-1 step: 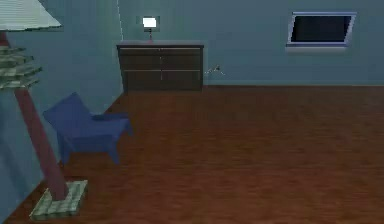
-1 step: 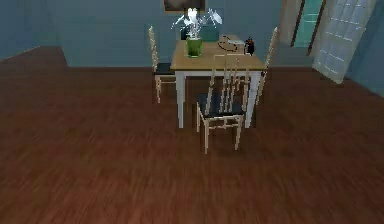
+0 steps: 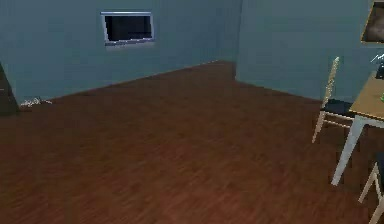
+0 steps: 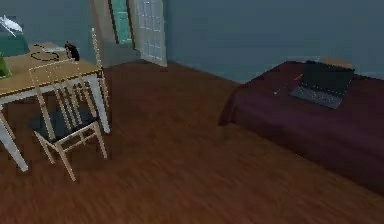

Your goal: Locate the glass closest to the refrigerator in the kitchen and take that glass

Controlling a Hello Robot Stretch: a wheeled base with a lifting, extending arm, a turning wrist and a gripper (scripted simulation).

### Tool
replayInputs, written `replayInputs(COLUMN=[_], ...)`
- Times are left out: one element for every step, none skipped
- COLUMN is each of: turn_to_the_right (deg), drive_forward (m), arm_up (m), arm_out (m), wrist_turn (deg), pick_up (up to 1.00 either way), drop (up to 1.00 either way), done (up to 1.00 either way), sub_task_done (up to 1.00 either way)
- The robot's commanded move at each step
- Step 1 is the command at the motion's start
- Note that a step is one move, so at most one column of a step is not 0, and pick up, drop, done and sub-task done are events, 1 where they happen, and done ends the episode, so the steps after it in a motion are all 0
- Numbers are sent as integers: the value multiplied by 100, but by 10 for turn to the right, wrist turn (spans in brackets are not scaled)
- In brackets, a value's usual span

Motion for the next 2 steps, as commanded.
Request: replayInputs(turn_to_the_right=[450, 330], drive_forward=[0, 0], arm_up=[0, 0], arm_out=[0, 0], wrist_turn=[0, 0], pick_up=[0, 0], drop=[0, 0], done=[0, 0], sub_task_done=[0, 0])
